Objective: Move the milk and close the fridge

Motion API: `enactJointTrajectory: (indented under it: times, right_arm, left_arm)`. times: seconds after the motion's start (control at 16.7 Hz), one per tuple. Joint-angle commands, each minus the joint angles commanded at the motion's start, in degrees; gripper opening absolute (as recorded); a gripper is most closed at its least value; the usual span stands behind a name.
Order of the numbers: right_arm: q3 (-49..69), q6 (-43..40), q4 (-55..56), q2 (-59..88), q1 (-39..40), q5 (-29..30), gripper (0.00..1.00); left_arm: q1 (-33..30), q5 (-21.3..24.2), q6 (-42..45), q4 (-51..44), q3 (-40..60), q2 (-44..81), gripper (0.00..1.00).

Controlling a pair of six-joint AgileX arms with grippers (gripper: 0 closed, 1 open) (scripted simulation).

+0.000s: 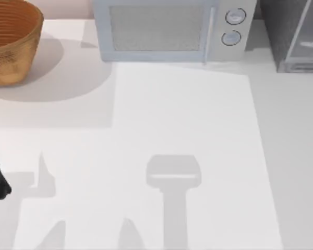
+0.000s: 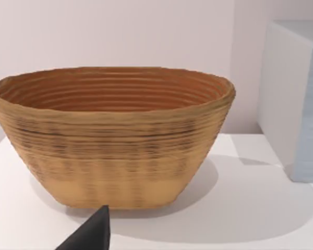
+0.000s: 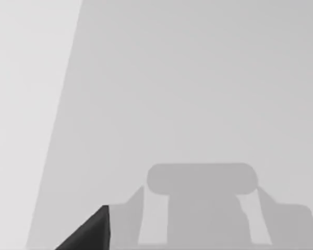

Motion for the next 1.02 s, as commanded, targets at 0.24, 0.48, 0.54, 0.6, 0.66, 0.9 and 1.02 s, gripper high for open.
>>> enactJointTrajectory:
  times: [0.24,0.48,0.54,0.6,0.66,0.9,1.02]
  right_arm:
    - [3.14,-5.74,0.95,5.25,-5.95,-4.47,1.00]
    - [9.76,-21.00,1.93,19.86,-21.31,-14.38,1.00]
    - [11.60,-26.32,2.20,24.93,-26.11,-17.25,1.00]
    - [13.47,-32.24,2.46,30.52,-31.02,-20.20,1.00]
    - [15.38,-38.73,2.67,36.54,-36.10,-23.17,1.00]
    - [23.12,-67.19,2.73,62.88,-58.37,-34.60,1.00]
    - [26.71,-80.62,2.40,75.98,-69.72,-39.64,1.00]
  left_arm:
    - [0.00,0.00,0.00,0.00,0.00,0.00,1.00]
    - [0.00,0.00,0.00,0.00,0.00,0.00,1.00]
    - [0.00,0.00,0.00,0.00,0.00,0.00,1.00]
    - [0.00,0.00,0.00,0.00,0.00,0.00,1.00]
    - [0.00,0.00,0.00,0.00,0.00,0.00,1.00]
    - [0.00,0.00,0.00,0.00,0.00,0.00,1.00]
    - [0.00,0.00,0.00,0.00,0.00,0.00,1.00]
